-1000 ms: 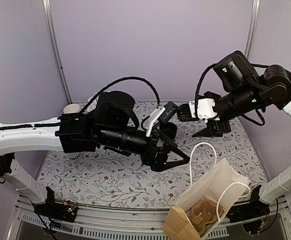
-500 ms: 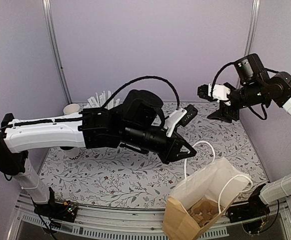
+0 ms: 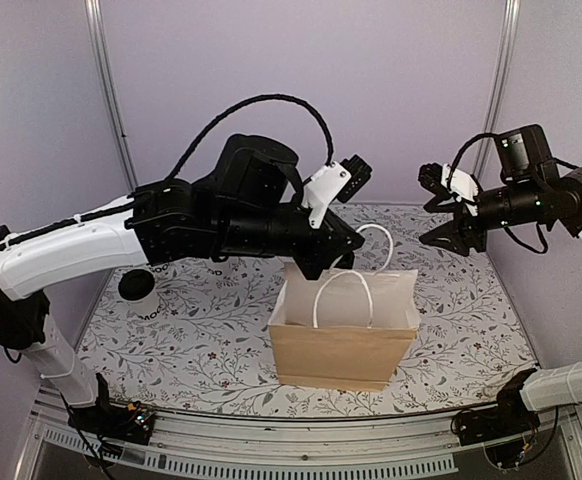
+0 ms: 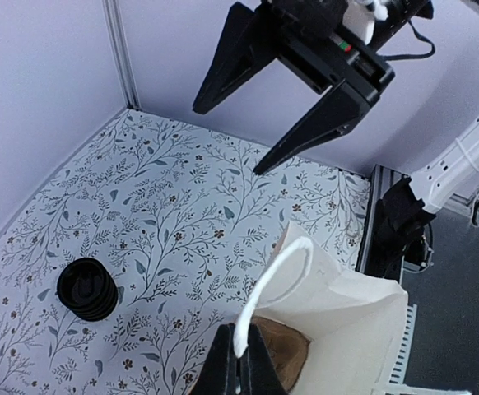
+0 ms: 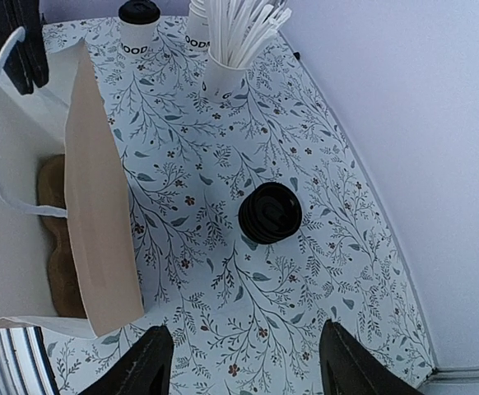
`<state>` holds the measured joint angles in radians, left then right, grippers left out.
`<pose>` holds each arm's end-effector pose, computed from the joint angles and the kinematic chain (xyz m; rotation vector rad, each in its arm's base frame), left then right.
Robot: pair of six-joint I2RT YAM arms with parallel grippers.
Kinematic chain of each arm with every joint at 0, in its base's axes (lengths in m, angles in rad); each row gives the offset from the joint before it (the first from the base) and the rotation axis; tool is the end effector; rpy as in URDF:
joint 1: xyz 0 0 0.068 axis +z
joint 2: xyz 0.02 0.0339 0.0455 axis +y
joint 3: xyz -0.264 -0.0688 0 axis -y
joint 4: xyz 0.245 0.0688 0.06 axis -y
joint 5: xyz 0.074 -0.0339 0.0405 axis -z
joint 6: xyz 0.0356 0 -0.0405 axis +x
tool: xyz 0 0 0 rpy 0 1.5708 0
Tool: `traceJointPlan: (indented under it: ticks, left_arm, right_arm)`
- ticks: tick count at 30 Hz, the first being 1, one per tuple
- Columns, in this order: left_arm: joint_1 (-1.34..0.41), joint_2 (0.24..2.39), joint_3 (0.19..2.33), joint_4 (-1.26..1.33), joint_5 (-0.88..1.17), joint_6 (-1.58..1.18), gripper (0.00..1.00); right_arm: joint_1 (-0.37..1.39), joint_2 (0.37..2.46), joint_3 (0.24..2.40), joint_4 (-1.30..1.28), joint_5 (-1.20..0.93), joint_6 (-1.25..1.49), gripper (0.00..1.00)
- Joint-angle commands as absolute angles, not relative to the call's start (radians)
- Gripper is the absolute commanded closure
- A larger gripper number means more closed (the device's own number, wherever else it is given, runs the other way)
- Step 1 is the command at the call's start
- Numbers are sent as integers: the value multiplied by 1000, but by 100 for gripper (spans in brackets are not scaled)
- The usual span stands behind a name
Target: Pack the takeout coffee
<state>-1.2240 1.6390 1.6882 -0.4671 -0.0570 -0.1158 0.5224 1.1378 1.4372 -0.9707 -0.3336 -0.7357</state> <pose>0.1310 -0.3566 0.4044 1.0615 1.7888 -0.7930 0.1761 0.1148 0.4158 -1.4413 1.6764 0.2557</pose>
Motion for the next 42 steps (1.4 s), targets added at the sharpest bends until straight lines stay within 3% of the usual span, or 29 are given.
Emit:
traceJointPlan:
  ticks: [1, 20, 36, 42]
  left_arm:
    - [-1233, 1632, 1655, -464, -51, -77, 100]
    - [-1586, 1392, 1325, -289, -27, -223, 100]
    - [-1631, 1397, 1265, -246, 297, -253, 100]
    - [-1628, 1348, 1276, -265, 193, -222, 100]
  right_arm:
    - [515, 1112, 1351, -910, -384, -696, 36]
    - [515, 1067, 1191, -804, -385, -640, 36]
    - [515, 1089, 1170, -813, -408, -647, 36]
    - [514, 1080, 1168, -817, -411, -650, 36]
